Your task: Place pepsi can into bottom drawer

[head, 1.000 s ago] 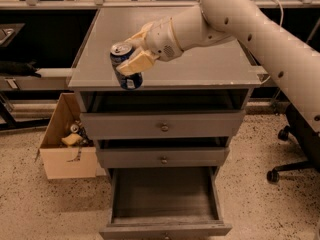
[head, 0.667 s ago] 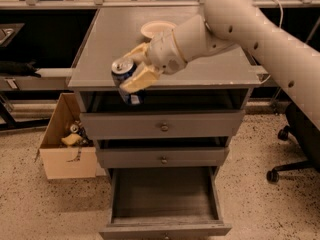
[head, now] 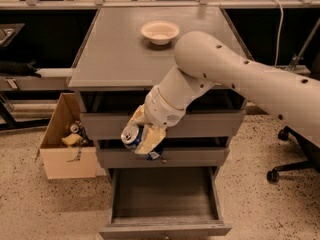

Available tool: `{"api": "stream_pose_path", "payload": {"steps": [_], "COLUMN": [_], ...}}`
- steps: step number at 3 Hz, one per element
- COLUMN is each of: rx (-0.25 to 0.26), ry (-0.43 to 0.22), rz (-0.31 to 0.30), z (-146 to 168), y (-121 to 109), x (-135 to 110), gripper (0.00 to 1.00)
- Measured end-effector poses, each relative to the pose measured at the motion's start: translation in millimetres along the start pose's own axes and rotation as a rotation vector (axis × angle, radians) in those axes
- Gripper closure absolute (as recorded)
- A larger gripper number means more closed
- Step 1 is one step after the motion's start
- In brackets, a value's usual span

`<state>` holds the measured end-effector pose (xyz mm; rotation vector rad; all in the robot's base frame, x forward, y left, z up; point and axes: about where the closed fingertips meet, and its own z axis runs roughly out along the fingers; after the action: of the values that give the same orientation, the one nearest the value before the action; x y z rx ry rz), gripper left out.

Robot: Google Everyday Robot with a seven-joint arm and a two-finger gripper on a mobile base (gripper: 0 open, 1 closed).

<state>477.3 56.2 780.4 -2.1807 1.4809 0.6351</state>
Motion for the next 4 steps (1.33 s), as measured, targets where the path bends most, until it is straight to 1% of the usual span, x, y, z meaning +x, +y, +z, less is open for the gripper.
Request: {"api": "stream_pose_path", "payload": {"steps": [1, 2, 3, 4], "rx": [0.000, 0.041, 0.118, 0.199], "ry": [0.000, 0.070, 0.224, 0.288], "rz": [0.000, -0.011, 0.005, 0.024], "z": [0, 17, 60, 85], "y": [0, 0, 20, 25], "x": [0, 23, 104, 148], "gripper": [1.00, 1.00, 1.00, 1.00]}}
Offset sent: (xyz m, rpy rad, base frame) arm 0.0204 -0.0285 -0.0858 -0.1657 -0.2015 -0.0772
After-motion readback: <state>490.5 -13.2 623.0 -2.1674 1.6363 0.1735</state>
